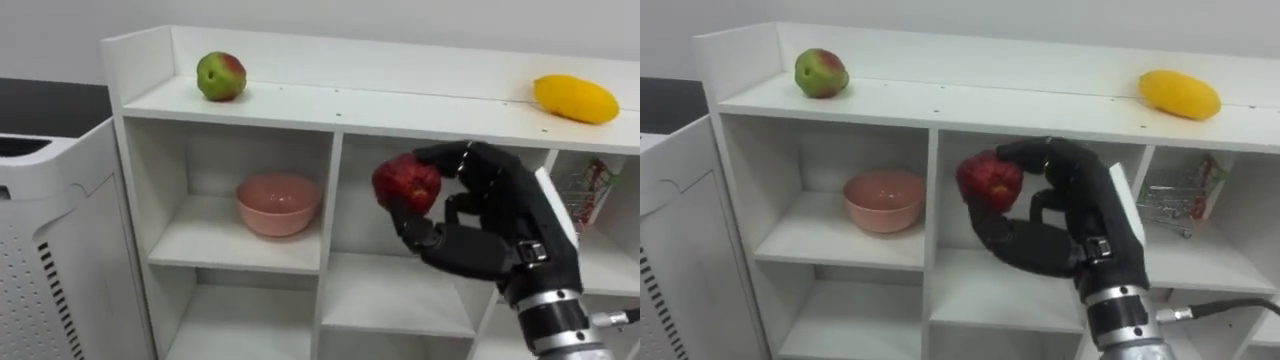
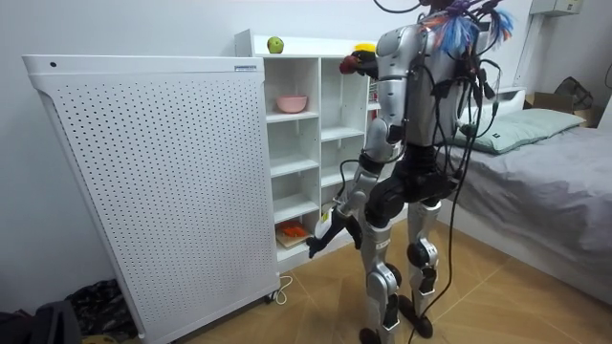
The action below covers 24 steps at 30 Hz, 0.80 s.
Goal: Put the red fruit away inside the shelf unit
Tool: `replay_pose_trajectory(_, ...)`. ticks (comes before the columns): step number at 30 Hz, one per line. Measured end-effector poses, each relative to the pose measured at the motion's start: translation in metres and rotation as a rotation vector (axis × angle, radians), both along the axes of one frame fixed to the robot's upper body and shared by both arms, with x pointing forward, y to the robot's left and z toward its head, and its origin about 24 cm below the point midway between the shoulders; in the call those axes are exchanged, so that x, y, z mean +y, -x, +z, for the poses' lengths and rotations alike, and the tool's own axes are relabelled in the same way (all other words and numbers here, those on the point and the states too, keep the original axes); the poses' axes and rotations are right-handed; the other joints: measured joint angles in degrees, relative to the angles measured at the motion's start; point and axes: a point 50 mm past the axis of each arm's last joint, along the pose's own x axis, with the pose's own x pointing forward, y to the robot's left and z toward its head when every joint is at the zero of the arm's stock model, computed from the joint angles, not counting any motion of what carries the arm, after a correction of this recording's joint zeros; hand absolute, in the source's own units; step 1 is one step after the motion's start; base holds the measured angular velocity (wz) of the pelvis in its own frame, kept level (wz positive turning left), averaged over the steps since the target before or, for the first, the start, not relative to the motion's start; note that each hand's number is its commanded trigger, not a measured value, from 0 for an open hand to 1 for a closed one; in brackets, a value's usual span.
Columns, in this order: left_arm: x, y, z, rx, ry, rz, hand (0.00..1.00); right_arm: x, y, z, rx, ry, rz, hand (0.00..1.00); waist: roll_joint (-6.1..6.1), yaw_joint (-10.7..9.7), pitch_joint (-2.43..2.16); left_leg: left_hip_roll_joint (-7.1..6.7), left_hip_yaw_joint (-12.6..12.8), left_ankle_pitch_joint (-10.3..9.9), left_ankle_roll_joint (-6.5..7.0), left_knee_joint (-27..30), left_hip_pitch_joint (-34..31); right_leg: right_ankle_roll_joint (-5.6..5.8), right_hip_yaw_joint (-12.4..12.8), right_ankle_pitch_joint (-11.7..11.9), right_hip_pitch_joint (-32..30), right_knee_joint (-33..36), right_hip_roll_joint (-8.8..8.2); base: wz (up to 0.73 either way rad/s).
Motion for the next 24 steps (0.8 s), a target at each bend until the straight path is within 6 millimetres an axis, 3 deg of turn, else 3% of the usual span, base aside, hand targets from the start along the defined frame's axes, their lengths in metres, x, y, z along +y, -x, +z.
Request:
replay_pose_trajectory(2, -0.001, -0.002, -0.001, -0.014, 0.005, 0.017, 0.0, 0.002, -0.001, -0.008, 0.03, 0.005, 0.011, 1.0, 0.43, -0.84, 0.32, 0.06, -0.06, 0.03, -0.05, 0.13, -0.47, -0.05, -0.05, 0.09, -0.3, -0.1, 0.05, 0.0)
replay_pose_trajectory(4, 0.0, -0.003, -0.001, -0.018, 0.003, 0.016, 0.0, 0.0, -0.004, -0.022, 0.072, 0.025, -0.015, 1.0, 0.15, -0.86, 0.01, 0.11, -0.05, 0.05, -0.09, 0.33, -1.45, -0.15, -0.06, 0.15, -1.32, 0.01, 0.08, 0.0)
replay_pose_trajectory(10, -0.003, -0.004, -0.002, -0.023, 0.031, 0.055, 0.0, -0.023, -0.001, -0.119, 0.482, -0.02, -0.132, 1.0, 0.31, -0.92, 0.17, -0.04, -0.24, 0.08, -0.11, 2.39, -5.94, -0.21, -0.64, 0.5, -5.47, 1.14, -0.34, 0.0)
replay_pose_trajectory(11, -0.004, -0.005, -0.003, -0.019, 0.039, 0.062, 0.0, -0.025, 0.002, -0.134, 0.558, -0.069, -0.149, 1.0, 0.68, -0.99, 0.55, -0.07, -0.24, 0.09, -0.08, 3.05, -7.39, -0.22, -0.58, 0.5, -6.78, 1.57, -0.49, 0.0)
replay_pose_trajectory(15, -0.005, -0.018, -0.003, -0.032, 0.034, 0.082, 0.0, -0.032, 0.01, -0.168, 0.729, -0.247, -0.208, 1.0, 1.5, -0.93, 1.18, -0.14, -0.21, 0.16, 0.02, 6.07, -13.53, -0.26, -0.6, 0.48, -13.45, 5.21, -1.01, 0.0)
replay_pose_trajectory(16, -0.004, -0.02, -0.003, -0.041, 0.037, 0.101, 0.0, -0.034, 0.011, -0.172, 0.751, -0.279, -0.219, 1.0, 1.54, -0.85, 1.31, -0.14, -0.17, 0.16, 0.03, 6.52, -14.22, -0.31, -0.61, 0.45, -14.14, 5.67, -1.1, -0.04)
replay_pose_trajectory(18, -0.004, -0.027, -0.002, -0.079, 0.057, 0.158, 0.0, -0.039, 0.003, -0.178, 0.792, -0.399, -0.257, 1.0, 1.29, -0.75, 2.2, -0.55, 0.28, 0.22, 0.13, 8.65, -17.86, -0.83, -1.21, 0.12, -18.33, 8.72, -1.98, -0.1)
replay_pose_trajectory(19, -0.005, -0.028, -0.001, -0.083, 0.061, 0.165, 0.0, -0.041, 0.0, -0.178, 0.798, -0.425, -0.267, 1.0, 1.34, -0.91, 2.39, -0.63, 0.27, 0.22, 0.15, 9.46, -19.0, -0.9, -1.35, 0.09, -19.34, 9.34, -2.22, 0.0)
replay_pose_trajectory(24, -0.004, -0.03, -0.001, -0.088, 0.07, 0.198, 0.0, -0.054, -0.018, -0.173, 0.788, -0.723, -0.327, 1.0, 1.33, -0.56, 2.76, -1.0, 0.02, -0.2, 0.67, 14.48, -28.42, -1.35, -1.47, -0.11, -28.46, 13.53, -3.27, 0.08)
